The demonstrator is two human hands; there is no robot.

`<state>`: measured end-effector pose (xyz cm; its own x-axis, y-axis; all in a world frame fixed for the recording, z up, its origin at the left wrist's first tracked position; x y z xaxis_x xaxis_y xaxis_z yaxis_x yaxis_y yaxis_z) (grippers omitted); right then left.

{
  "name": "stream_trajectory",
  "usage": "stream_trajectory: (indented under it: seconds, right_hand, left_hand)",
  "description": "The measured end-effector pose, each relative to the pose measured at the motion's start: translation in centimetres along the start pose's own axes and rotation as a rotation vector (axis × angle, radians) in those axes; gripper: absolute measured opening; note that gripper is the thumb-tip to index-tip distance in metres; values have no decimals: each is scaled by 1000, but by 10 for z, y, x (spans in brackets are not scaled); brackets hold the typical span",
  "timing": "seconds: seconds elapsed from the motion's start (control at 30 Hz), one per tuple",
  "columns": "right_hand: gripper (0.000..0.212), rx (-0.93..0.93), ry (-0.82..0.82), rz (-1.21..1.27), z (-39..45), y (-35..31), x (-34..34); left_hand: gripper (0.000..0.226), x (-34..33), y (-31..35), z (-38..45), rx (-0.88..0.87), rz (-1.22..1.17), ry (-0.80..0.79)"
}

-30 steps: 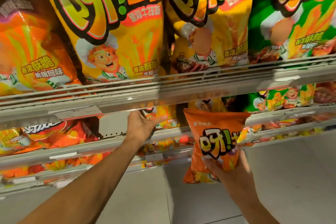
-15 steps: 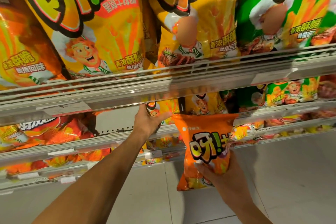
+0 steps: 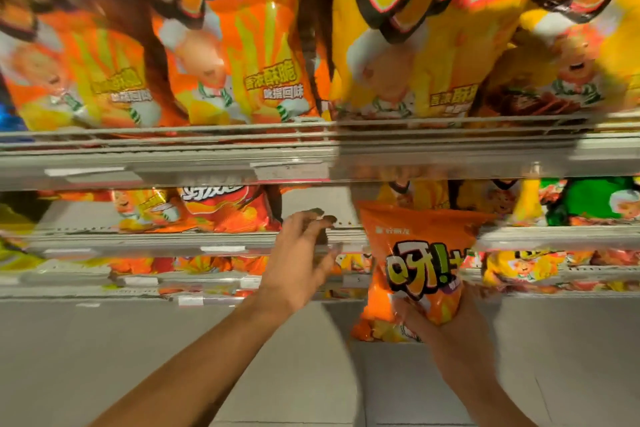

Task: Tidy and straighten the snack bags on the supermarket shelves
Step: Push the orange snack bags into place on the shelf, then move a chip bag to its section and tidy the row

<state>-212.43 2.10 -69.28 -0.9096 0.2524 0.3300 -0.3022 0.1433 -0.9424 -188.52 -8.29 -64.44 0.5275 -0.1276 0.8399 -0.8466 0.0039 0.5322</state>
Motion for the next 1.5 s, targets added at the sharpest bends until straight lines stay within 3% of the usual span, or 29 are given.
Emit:
stream_trajectory:
  seconds: [0.13, 0.27, 0.4, 0.63, 1.17, 1.5]
  right_hand:
    - [73, 29, -14, 6, -2, -25, -51]
    - [69, 63, 8, -36, 12, -53, -87]
    - [57, 138, 77, -126, 35, -85, -105]
    - [72, 289, 164, -186, 87, -121, -125]
    - [109, 102, -44, -379, 117, -84, -167]
    - [98, 149, -129, -451, 101, -81, -156]
  left_hand:
    - [57, 27, -50, -26, -72, 244, 66]
    - [76, 22, -90, -31, -118, 525, -16]
    - [84, 17, -107, -28, -119, 589, -35]
    - [85, 20, -105, -21, -57, 481, 17]
    - [89, 16, -101, -24, 30, 531, 8]
    - [94, 19, -102, -32, -20, 455, -40]
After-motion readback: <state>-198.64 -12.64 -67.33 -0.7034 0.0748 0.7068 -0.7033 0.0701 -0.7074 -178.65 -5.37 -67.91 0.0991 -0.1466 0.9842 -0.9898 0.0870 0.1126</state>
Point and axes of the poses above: each hand's wrist, its own z-axis towards the middle knuckle, its own x-axis out of the back of the hand, y = z × x, the point moved 10 cm from there along z, towards the middle knuckle, and after that the axes turned 11 degrees about x, right-handed, at the moved point
